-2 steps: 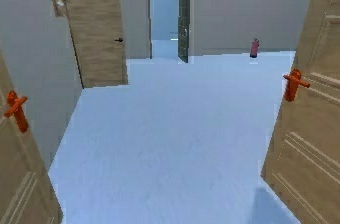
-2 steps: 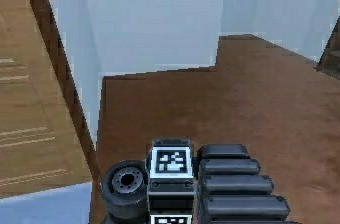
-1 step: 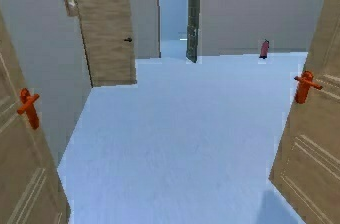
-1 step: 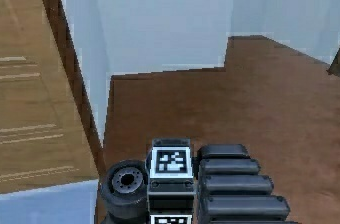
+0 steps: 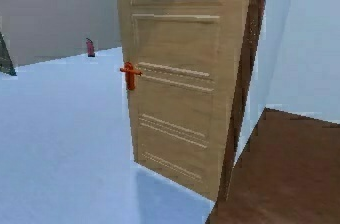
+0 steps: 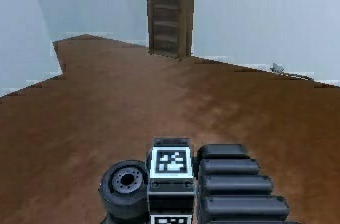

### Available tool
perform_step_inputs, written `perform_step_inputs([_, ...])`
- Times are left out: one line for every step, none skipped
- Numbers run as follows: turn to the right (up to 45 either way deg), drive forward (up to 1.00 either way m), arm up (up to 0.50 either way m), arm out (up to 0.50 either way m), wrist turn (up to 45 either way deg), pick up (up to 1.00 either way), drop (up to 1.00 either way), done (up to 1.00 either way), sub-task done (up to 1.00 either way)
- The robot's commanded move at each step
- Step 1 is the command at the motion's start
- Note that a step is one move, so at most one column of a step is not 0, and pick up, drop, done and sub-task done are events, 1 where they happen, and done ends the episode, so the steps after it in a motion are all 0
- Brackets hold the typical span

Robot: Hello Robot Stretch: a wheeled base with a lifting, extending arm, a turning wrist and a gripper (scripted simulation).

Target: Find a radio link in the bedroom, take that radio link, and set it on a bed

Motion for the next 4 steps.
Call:
perform_step_inputs([45.0,0.0,0.0,0.0,0.0,0.0,0.0,0.0,0.0])
perform_step_inputs([33.0,0.0,0.0,0.0,0.0,0.0,0.0,0.0,0.0])
perform_step_inputs([0.0,0.2,0.0,0.0,0.0,0.0,0.0,0.0,0.0])
perform_step_inputs([-45.0,0.0,0.0,0.0,0.0,0.0,0.0,0.0,0.0])
